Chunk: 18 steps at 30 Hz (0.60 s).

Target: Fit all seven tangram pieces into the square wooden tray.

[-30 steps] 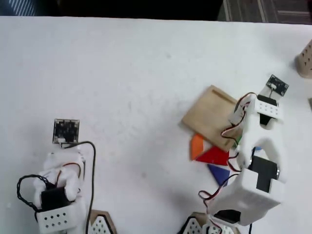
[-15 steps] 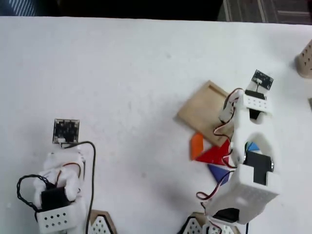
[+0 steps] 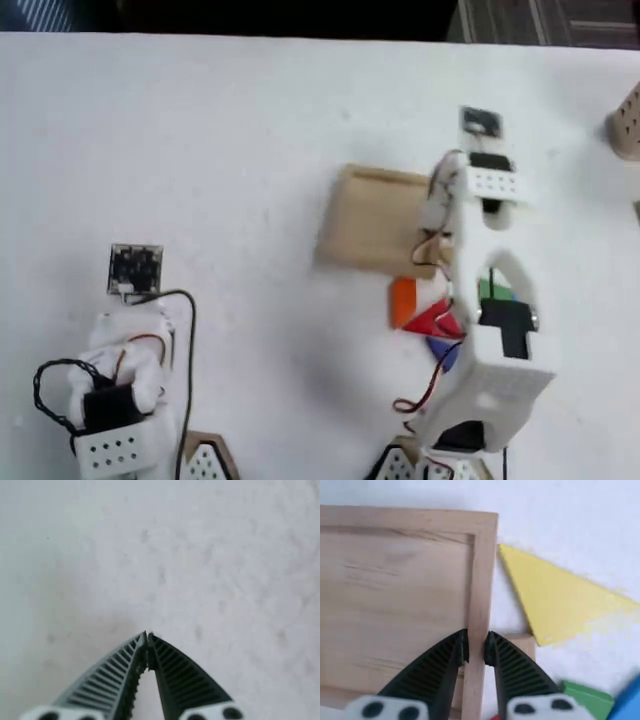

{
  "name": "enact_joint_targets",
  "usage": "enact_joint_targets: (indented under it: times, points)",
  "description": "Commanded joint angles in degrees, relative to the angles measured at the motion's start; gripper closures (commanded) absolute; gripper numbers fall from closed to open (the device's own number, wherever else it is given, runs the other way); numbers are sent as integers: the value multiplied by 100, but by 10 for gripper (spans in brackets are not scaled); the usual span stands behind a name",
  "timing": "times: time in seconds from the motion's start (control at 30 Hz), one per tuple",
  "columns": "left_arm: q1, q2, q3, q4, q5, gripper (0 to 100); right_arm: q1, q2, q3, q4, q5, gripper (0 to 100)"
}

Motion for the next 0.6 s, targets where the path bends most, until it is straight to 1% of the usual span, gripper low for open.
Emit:
enact_joint_targets:
  times: [0.0, 0.17, 0.3, 0.33, 0.5, 0.57]
  points:
    - [-66, -40, -18, -158, 0, 976, -620, -110, -580, 207, 404, 981]
    - [-84, -40, 0, -255, 0, 976, -1209, -110, -580, 251, 378, 981]
    - [-330, -40, 97, -554, 26, 976, -1560, -110, -580, 497, 299, 981]
    - [-365, -40, 105, -589, 35, 976, -1604, -101, -580, 497, 97, 981]
    - [-374, -40, 105, -589, 18, 976, -1780, -57, -580, 462, -1679, 978]
    - [-374, -40, 105, -589, 18, 976, -1895, -66, -580, 462, -2154, 977]
